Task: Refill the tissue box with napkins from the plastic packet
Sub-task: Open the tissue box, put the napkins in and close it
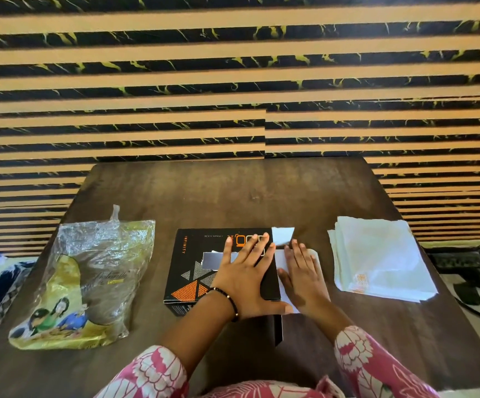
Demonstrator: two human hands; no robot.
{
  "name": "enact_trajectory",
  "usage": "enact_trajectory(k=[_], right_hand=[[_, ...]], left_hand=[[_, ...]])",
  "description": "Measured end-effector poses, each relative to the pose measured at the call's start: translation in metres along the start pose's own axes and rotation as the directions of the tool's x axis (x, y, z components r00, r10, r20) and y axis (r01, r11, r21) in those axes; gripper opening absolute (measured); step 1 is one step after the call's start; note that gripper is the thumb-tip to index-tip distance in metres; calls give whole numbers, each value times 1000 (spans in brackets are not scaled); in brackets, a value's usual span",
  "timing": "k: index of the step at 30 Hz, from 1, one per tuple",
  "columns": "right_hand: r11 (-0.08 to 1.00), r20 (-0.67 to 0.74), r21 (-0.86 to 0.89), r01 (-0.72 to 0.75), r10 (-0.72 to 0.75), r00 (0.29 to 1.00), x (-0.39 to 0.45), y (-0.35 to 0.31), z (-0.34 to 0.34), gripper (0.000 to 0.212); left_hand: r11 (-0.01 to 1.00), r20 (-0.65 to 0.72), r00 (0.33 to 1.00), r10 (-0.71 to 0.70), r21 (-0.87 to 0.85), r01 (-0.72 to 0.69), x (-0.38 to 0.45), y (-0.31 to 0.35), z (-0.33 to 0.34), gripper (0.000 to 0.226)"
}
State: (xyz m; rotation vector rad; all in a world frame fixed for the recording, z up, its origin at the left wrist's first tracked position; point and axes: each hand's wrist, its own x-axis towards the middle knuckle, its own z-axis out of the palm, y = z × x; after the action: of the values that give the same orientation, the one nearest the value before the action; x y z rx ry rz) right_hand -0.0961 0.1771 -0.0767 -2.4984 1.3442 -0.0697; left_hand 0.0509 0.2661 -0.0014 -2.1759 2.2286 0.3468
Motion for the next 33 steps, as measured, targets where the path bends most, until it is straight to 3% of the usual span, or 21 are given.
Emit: enact_trajectory(k=[3, 9, 14, 17, 20, 24, 28, 33], right_hand=[[993, 30, -114, -12, 15, 999, -1, 3, 11, 103], [992, 117, -123, -15, 29, 993, 3, 2, 1, 110], [983, 130, -181, -13, 37, 991, -15, -4, -16, 77], [989, 70, -125, -83, 92, 993, -42, -6, -15, 60], [985, -124, -1, -172, 171, 978, -71, -3, -12, 58], [932, -336, -93, -350, 301, 892, -87, 25, -21, 50], [849, -287, -117, -516, 468, 836, -87, 66, -34, 67], [831, -234, -79, -551, 522, 820, -76, 104, -49, 80]], left_hand=[[1000, -11, 1000, 5, -7, -5, 1, -1, -1, 116], [1000, -24, 1000, 13, -20, -14, -2, 0, -5, 117], [999, -7, 1000, 14, -32, -14, -2, 0, -6, 116], [1000, -5, 1000, 11, -28, -11, 0, -1, -4, 117], [1000, -2, 1000, 15, -3, -15, -3, -1, -1, 114], [999, 42, 999, 19, 29, -20, -3, 1, -5, 112], [997, 115, 993, -1, 82, -9, 1, 11, -25, 112], [999, 5, 999, 35, -39, -35, 20, 57, -48, 90]])
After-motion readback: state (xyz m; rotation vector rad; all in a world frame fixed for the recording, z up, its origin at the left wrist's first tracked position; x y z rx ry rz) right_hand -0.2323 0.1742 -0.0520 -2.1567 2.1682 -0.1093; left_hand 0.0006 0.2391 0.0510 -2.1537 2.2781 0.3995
